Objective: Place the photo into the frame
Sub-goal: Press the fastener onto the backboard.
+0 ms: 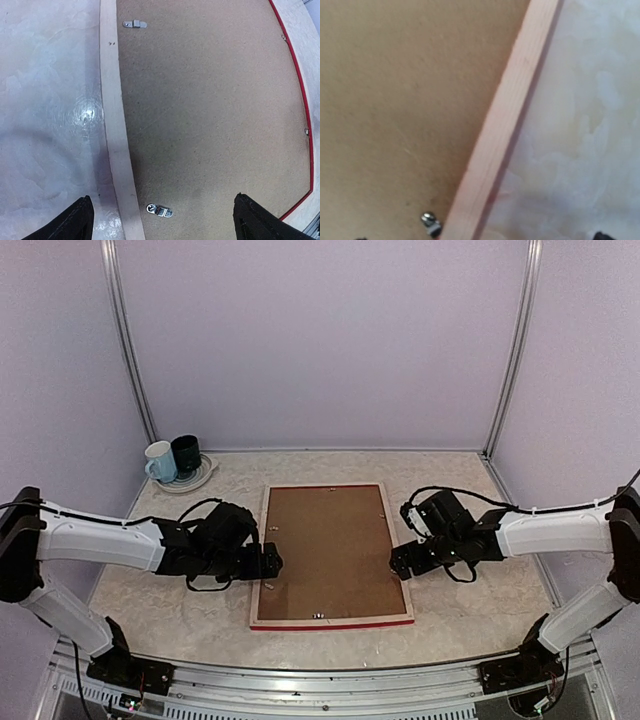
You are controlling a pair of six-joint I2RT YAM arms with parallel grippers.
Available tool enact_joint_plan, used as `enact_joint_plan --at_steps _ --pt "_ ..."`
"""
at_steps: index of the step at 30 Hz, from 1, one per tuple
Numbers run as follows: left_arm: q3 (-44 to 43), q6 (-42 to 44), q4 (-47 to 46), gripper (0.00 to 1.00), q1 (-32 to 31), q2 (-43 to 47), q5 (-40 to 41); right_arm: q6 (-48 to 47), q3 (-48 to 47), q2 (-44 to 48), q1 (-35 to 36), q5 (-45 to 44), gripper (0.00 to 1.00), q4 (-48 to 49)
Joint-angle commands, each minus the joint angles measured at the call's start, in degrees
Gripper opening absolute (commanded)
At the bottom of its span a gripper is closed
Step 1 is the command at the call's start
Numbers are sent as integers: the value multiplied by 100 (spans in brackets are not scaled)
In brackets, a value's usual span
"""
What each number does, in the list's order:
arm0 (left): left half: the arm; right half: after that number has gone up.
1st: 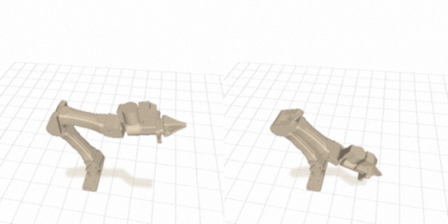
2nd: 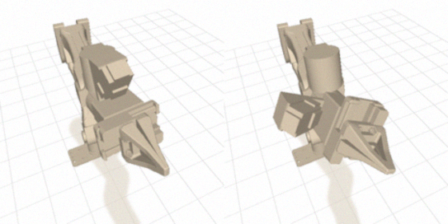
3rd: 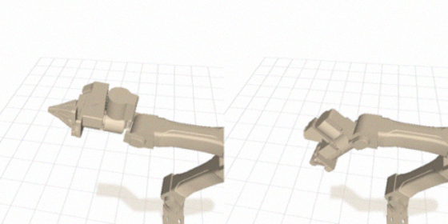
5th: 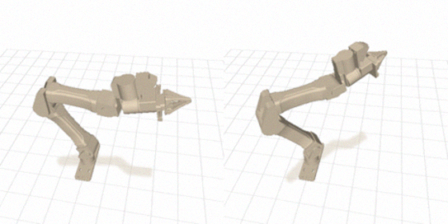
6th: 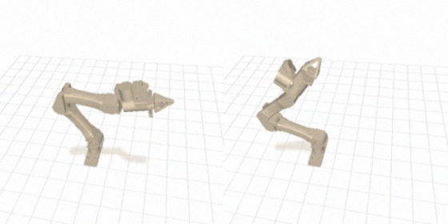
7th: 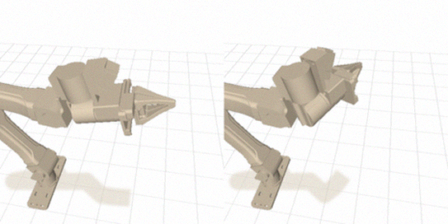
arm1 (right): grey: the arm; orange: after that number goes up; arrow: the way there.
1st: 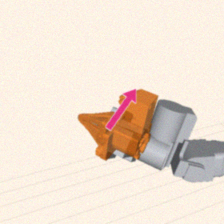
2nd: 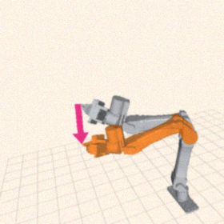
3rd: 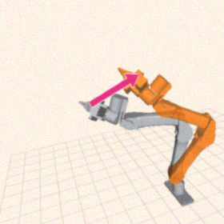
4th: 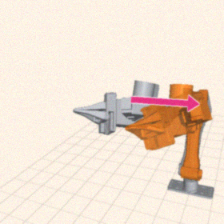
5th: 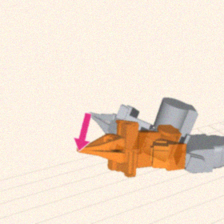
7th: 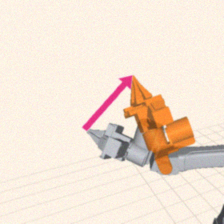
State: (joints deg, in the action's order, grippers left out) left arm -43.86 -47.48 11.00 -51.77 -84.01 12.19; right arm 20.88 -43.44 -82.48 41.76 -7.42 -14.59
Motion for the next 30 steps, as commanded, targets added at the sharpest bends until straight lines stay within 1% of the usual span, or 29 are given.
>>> enact_joint_plan --at_steps 1,8,12,17,23,30 --pt "86 -261 245 95 53 21 -56 -160 327 61 -51 -158 97 723" --pt "-40 -372 394 92 69 -455 -66 -85 689 180 -52 -373 96 1158" --pt "-190 -384 553 89 57 -757 -85 -18 915 407 -45 -616 95 1322" --pt "-116 -500 589 80 -7 -822 -121 30 1092 601 -49 -813 95 1441" --pt "-61 -618 659 71 -83 -756 -170 45 1042 443 -45 -856 94 1431" --pt "-305 -472 1005 71 -125 -1042 -100 56 1048 445 -46 -880 93 1420"
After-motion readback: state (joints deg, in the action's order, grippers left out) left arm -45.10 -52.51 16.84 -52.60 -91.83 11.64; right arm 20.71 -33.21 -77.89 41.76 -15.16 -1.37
